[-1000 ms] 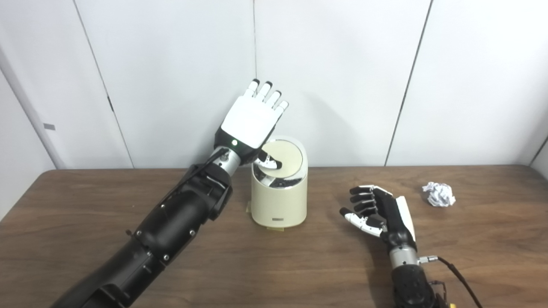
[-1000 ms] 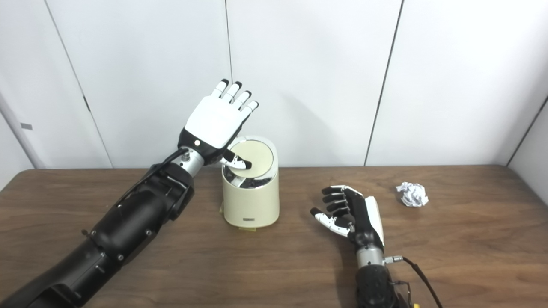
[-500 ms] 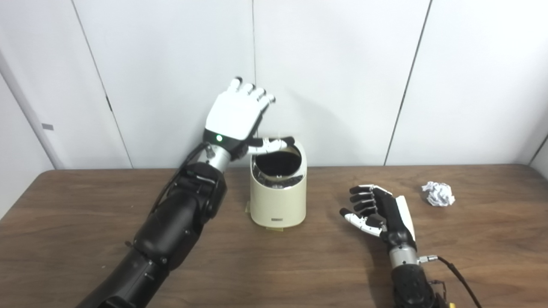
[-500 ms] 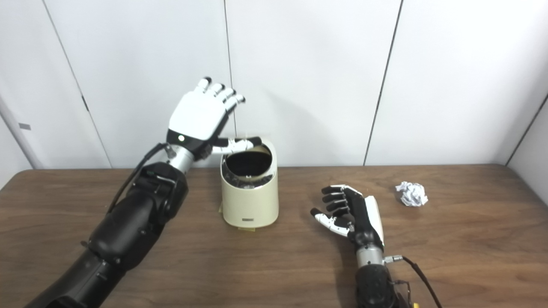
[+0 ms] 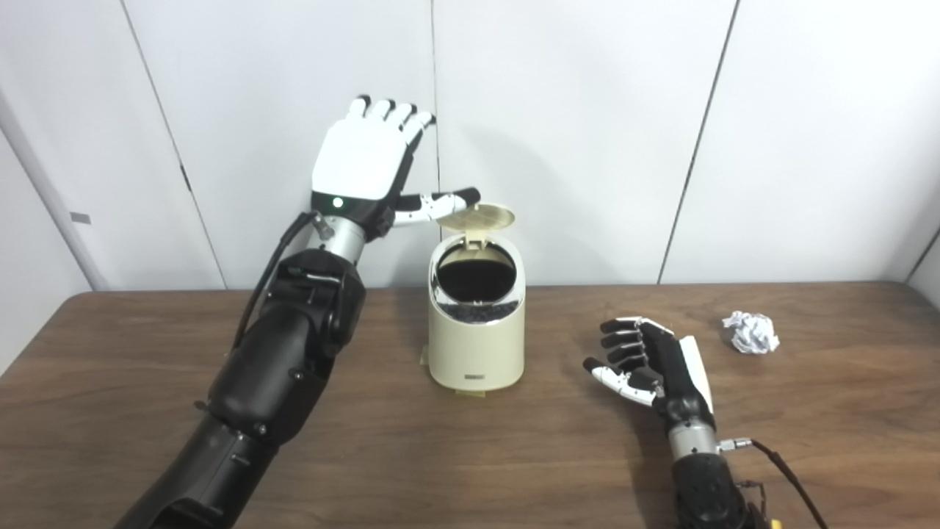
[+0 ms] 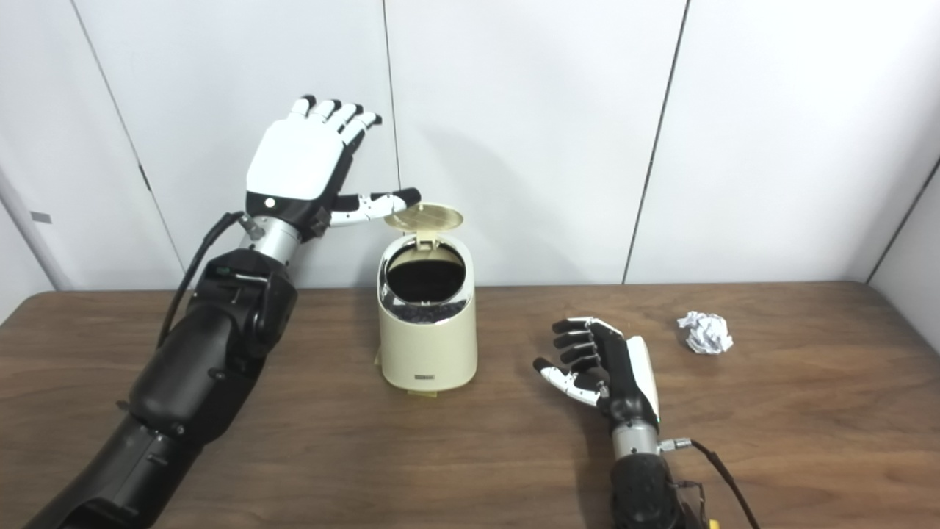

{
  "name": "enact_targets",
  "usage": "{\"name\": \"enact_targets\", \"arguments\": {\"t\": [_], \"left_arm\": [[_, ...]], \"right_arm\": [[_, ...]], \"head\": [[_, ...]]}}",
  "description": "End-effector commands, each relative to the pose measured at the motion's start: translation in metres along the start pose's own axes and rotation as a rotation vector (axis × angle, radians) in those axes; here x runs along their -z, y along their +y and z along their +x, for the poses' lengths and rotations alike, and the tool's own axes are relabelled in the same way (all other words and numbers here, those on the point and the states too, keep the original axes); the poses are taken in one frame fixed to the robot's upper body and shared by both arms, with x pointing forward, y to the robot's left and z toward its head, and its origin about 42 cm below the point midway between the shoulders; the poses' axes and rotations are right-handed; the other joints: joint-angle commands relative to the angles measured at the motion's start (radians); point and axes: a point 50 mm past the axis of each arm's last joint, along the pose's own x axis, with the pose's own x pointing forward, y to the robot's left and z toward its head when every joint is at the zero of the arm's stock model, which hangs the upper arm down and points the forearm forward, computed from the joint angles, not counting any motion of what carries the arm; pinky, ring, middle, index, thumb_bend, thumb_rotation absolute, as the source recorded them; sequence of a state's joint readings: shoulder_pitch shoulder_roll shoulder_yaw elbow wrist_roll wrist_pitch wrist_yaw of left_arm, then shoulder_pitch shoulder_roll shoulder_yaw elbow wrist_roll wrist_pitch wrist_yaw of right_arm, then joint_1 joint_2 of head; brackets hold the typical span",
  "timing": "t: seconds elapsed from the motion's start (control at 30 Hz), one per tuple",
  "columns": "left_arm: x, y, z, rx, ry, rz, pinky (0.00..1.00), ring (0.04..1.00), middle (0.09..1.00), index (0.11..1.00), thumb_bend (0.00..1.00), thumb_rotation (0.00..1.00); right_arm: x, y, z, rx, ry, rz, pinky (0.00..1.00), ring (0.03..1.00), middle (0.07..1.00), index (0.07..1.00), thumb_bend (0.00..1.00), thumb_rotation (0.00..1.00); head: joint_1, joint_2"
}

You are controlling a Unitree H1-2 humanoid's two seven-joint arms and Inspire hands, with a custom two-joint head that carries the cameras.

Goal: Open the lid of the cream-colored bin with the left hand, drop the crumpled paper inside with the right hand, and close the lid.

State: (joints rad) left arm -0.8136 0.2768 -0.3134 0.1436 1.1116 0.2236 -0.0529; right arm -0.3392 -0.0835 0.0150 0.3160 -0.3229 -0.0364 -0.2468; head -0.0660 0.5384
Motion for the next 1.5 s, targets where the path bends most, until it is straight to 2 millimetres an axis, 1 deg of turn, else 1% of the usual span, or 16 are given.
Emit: {"name": "enact_targets", "arguments": {"t": [0.0, 0.07, 0.1, 0.2, 0.23, 0.3, 0.33, 0.4, 0.47, 0.67, 0.73, 0.83, 0.9, 0.97, 1.17, 1.47], "left_arm": [[0.003, 0.026, 0.005, -0.080, 0.017, -0.057, 0.98, 0.921, 0.906, 0.900, 0.72, 1.00], [0.006, 0.026, -0.002, -0.040, 0.053, -0.154, 0.92, 0.927, 0.919, 0.913, 0.77, 1.00], [0.007, 0.026, -0.005, -0.021, 0.068, -0.196, 0.82, 0.893, 0.906, 0.908, 0.81, 0.99], [0.016, 0.018, -0.022, 0.020, 0.078, -0.376, 0.67, 0.820, 0.875, 0.898, 0.82, 0.97], [0.021, 0.013, -0.030, 0.004, 0.068, -0.450, 0.63, 0.787, 0.851, 0.877, 0.73, 0.97], [0.028, 0.003, -0.045, -0.059, 0.040, -0.548, 0.65, 0.780, 0.817, 0.819, 0.54, 0.97], [0.032, -0.002, -0.052, -0.092, 0.031, -0.583, 0.64, 0.761, 0.788, 0.777, 0.40, 0.94], [0.039, -0.011, -0.066, -0.129, 0.026, -0.643, 0.64, 0.751, 0.766, 0.752, 0.27, 0.93], [0.045, -0.019, -0.079, -0.133, 0.037, -0.679, 0.65, 0.753, 0.768, 0.758, 0.24, 0.90], [0.058, -0.044, -0.114, -0.115, 0.081, -0.678, 0.64, 0.740, 0.751, 0.756, 0.23, 0.89], [0.061, -0.052, -0.125, -0.112, 0.091, -0.702, 0.64, 0.736, 0.748, 0.755, 0.27, 0.89], [0.060, -0.063, -0.138, -0.065, 0.096, -0.712, 0.67, 0.766, 0.773, 0.770, 0.30, 0.82], [0.059, -0.070, -0.145, -0.021, 0.108, -0.693, 0.70, 0.794, 0.791, 0.784, 0.35, 0.77], [0.059, -0.077, -0.152, 0.001, 0.121, -0.681, 0.70, 0.796, 0.793, 0.785, 0.36, 0.75], [0.064, -0.096, -0.166, -0.018, 0.145, -0.675, 0.66, 0.777, 0.763, 0.760, 0.36, 0.67], [0.067, -0.104, -0.172, -0.056, 0.136, -0.673, 0.73, 0.791, 0.769, 0.756, 0.38, 0.59]], "right_arm": [[-0.022, -0.008, 0.016, 0.031, -0.087, 0.009, 0.46, 0.535, 0.581, 0.605, 0.39, 0.11], [-0.022, -0.008, 0.015, 0.030, -0.081, 0.009, 0.46, 0.540, 0.586, 0.609, 0.39, 0.11], [-0.023, -0.008, 0.015, 0.028, -0.079, 0.007, 0.47, 0.546, 0.591, 0.612, 0.39, 0.11], [-0.022, -0.010, 0.016, 0.023, -0.085, -0.001, 0.48, 0.549, 0.596, 0.616, 0.38, 0.11], [-0.022, -0.010, 0.016, 0.023, -0.088, 0.002, 0.48, 0.548, 0.596, 0.618, 0.38, 0.11], [-0.022, -0.011, 0.016, 0.025, -0.094, 0.005, 0.47, 0.546, 0.595, 0.617, 0.39, 0.11], [-0.023, -0.012, 0.016, 0.026, -0.095, 0.006, 0.47, 0.541, 0.591, 0.615, 0.39, 0.11], [-0.024, -0.013, 0.016, 0.031, -0.096, 0.018, 0.46, 0.533, 0.586, 0.614, 0.40, 0.10], [-0.025, -0.016, 0.017, 0.040, -0.095, 0.010, 0.46, 0.528, 0.582, 0.614, 0.41, 0.10], [-0.033, -0.033, 0.021, 0.048, -0.107, -0.042, 0.48, 0.578, 0.622, 0.626, 0.48, 0.12], [-0.040, -0.040, 0.024, 0.042, -0.130, -0.085, 0.50, 0.620, 0.652, 0.647, 0.53, 0.13], [-0.050, -0.052, 0.034, 0.034, -0.178, -0.201, 0.53, 0.650, 0.683, 0.680, 0.63, 0.13], [-0.059, -0.061, 0.041, 0.033, -0.194, -0.300, 0.56, 0.674, 0.722, 0.710, 0.73, 0.21], [-0.068, -0.070, 0.048, 0.039, -0.202, -0.377, 0.58, 0.696, 0.740, 0.722, 0.77, 0.22], [-0.079, -0.107, 0.078, 0.022, -0.215, -0.569, 0.62, 0.746, 0.807, 0.784, 0.91, 0.20], [-0.092, -0.148, 0.101, -0.046, -0.041, -0.973, 0.72, 0.873, 0.893, 0.846, 0.97, 0.26]], "head": [[-0.002, 0.002], [-0.002, 0.002], [-0.003, 0.004], [-0.001, 0.002], [-0.001, 0.002], [0.000, 0.001], [-0.001, 0.002], [-0.003, 0.002], [-0.006, 0.001], [-0.009, -0.003], [-0.010, -0.005], [-0.016, -0.007], [-0.016, -0.007], [-0.016, -0.007], [-0.044, -0.011], [-0.056, -0.011]]}}
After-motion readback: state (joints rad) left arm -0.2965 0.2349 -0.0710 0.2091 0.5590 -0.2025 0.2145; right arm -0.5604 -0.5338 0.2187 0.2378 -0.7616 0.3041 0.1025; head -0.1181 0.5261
